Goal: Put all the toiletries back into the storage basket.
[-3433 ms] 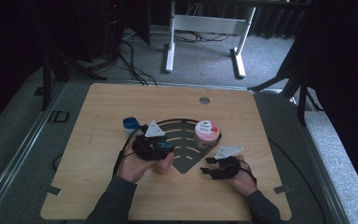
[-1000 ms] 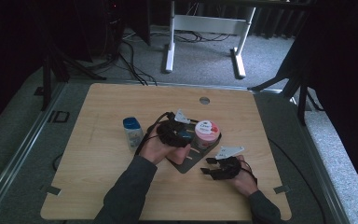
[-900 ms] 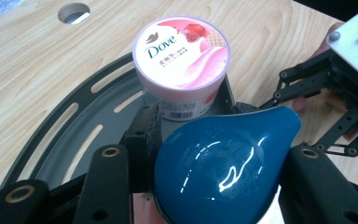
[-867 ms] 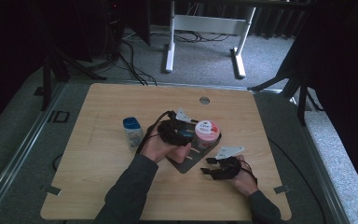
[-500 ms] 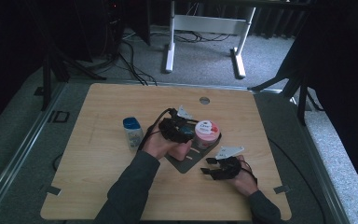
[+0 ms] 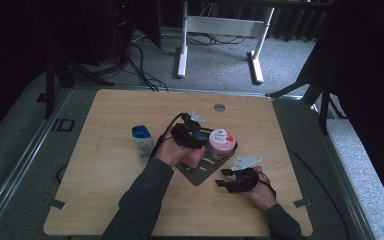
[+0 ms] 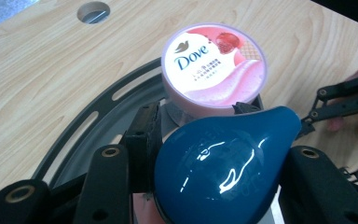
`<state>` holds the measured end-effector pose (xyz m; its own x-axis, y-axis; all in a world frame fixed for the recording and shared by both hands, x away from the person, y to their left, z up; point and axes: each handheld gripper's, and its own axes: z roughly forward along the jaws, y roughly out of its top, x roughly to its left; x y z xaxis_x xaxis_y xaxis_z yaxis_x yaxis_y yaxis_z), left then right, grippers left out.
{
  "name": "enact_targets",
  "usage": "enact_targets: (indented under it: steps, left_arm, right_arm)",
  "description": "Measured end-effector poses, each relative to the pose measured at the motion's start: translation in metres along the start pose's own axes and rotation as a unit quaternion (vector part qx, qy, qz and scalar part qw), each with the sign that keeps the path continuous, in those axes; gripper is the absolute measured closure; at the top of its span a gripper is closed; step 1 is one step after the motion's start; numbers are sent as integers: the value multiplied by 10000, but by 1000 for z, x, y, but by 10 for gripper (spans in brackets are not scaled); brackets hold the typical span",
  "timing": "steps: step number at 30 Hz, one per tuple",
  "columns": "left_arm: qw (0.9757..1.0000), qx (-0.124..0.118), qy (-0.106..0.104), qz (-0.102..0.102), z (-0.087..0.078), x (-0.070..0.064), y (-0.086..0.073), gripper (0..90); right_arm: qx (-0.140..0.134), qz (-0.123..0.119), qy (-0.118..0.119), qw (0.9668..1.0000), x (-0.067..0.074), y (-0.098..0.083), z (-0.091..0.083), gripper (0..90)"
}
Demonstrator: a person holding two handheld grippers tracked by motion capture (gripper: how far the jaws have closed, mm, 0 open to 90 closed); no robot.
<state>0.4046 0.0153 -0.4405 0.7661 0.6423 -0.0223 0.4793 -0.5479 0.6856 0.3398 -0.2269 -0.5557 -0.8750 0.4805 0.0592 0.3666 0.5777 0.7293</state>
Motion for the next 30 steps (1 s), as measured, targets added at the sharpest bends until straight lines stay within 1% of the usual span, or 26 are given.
enact_targets:
  steps: [2, 8, 12, 17, 24, 28, 30]
  left_arm:
    - [10000, 5, 9, -9, 1, 1, 0, 534]
    - [9998, -47, 111, -151, 5, 4, 2, 533]
    - [9997, -35, 147, -169, 7, 5, 3, 534]
    - [9994, -89, 207, -255, 10, 8, 5, 534]
    - [9988, -105, 297, -373, 17, 12, 5, 534]
    - [9985, -123, 324, -431, 21, 15, 5, 534]
    - [9983, -174, 319, -457, 21, 16, 6, 534]
  right_arm:
    - [1, 1, 1, 10000, 0, 0, 0, 484]
    - [5, 11, 5, 10000, 0, 0, 0, 484]
    - [4, 9, 3, 10000, 0, 0, 0, 485]
    - [0, 3, 2, 10000, 0, 0, 0, 485]
    - [3, 8, 3, 10000, 0, 0, 0, 485]
    - [4, 10, 2, 10000, 0, 0, 0, 485]
    - [3, 12, 7, 10000, 0, 0, 0, 485]
